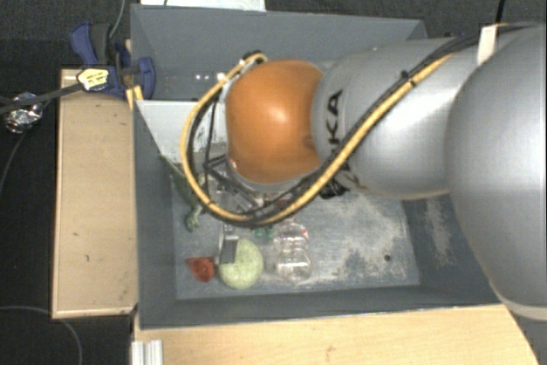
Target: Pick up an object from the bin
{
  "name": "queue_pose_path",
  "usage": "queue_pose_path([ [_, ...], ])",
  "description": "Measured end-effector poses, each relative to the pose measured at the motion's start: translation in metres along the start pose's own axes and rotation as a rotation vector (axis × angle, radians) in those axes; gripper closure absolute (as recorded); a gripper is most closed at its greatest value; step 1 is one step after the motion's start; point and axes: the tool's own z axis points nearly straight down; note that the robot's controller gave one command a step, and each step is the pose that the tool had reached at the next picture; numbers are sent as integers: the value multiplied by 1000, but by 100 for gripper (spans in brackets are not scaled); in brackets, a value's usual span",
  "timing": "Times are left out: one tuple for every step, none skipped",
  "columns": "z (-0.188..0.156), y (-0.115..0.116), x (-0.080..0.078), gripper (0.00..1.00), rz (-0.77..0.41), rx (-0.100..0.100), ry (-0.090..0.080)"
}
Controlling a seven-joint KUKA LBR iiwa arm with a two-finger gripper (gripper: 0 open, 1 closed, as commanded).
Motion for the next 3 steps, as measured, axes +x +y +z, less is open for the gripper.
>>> queue_pose_path([
  [-5,-1,-2,0,5,-2,-8],
  [3,-28,12,0,-68,-3,-7],
  [25,-50,26,0,-75,-1,-8],
])
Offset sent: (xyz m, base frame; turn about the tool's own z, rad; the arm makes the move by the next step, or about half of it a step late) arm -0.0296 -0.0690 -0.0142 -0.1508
